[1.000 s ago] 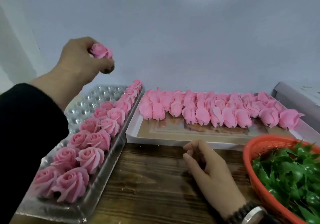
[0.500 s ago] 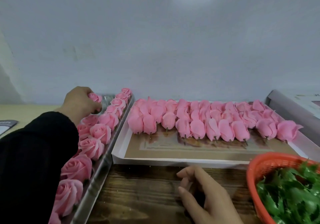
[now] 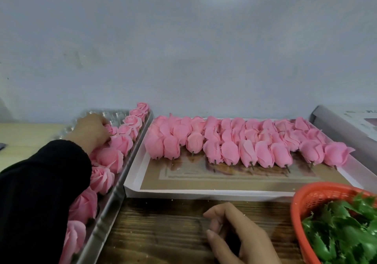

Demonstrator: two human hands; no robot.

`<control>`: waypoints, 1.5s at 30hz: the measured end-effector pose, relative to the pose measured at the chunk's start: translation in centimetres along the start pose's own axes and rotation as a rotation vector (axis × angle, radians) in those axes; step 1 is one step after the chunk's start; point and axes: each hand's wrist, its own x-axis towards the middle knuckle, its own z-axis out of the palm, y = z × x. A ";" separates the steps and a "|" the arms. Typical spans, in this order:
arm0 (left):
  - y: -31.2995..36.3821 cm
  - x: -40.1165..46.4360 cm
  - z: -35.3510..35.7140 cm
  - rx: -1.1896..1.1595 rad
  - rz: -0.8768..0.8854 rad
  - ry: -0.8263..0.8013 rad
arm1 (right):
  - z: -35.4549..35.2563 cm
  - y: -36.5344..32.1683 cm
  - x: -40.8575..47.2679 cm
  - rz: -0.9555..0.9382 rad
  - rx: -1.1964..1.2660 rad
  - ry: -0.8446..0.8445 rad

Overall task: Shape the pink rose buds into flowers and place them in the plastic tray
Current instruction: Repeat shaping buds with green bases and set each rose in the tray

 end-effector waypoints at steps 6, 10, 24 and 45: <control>0.9 -0.4 0.3 0.196 0.047 -0.054 | 0.0 0.0 0.1 0.003 -0.019 -0.014; 0.4 0.0 0.5 0.217 0.024 -0.068 | 0.0 0.0 0.1 0.000 -0.021 -0.013; 4.6 -2.4 -4.3 -0.061 0.225 0.201 | -0.7 0.3 -0.2 -0.003 0.030 -0.058; 15.2 -11.2 11.1 -0.319 0.169 -0.220 | -1.3 0.0 0.0 -0.001 0.165 -0.040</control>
